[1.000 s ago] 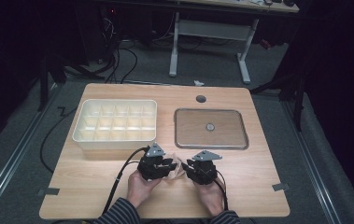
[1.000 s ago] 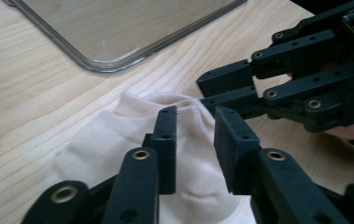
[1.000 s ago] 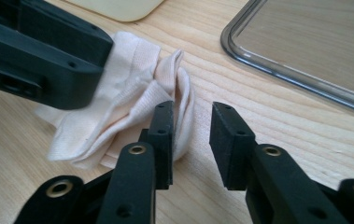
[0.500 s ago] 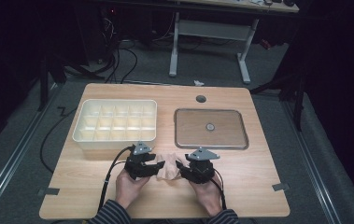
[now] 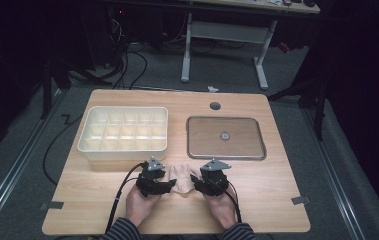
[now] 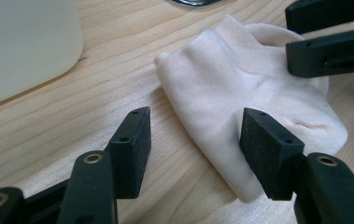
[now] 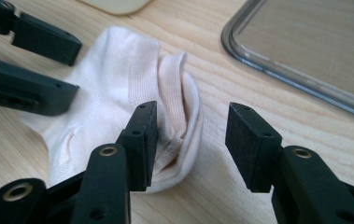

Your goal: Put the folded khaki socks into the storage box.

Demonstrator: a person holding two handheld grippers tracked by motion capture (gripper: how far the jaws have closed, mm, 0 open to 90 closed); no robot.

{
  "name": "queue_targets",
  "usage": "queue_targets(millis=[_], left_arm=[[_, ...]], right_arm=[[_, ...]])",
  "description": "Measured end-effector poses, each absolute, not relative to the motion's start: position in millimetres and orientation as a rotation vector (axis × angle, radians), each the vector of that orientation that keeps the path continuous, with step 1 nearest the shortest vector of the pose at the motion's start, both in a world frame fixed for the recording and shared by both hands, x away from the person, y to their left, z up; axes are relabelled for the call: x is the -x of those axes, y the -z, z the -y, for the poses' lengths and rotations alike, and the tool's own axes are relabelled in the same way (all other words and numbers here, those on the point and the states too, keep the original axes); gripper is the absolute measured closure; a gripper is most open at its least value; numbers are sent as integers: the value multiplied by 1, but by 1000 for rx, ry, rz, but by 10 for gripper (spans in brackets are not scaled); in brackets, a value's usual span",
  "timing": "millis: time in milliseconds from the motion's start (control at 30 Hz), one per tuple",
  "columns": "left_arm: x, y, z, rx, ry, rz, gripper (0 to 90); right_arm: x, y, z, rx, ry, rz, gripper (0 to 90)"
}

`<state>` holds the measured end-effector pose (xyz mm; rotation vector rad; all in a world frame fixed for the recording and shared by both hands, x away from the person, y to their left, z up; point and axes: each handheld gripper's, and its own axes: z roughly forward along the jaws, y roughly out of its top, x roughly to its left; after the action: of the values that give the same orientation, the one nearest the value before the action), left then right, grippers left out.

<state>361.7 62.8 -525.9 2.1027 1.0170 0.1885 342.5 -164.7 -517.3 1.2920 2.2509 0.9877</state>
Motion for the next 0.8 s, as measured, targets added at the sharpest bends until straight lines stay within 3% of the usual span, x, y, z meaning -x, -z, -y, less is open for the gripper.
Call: queue_targets(millis=[367, 800], left_arm=[[-353, 532, -63, -2103, -314, -963, 412], [-352, 535, -66, -2084, -320, -940, 414]], right_arm=[[-344, 527, 165, -1261, -1021, -2255, 562], [-345, 527, 164, -1226, -1022, -2273, 608]])
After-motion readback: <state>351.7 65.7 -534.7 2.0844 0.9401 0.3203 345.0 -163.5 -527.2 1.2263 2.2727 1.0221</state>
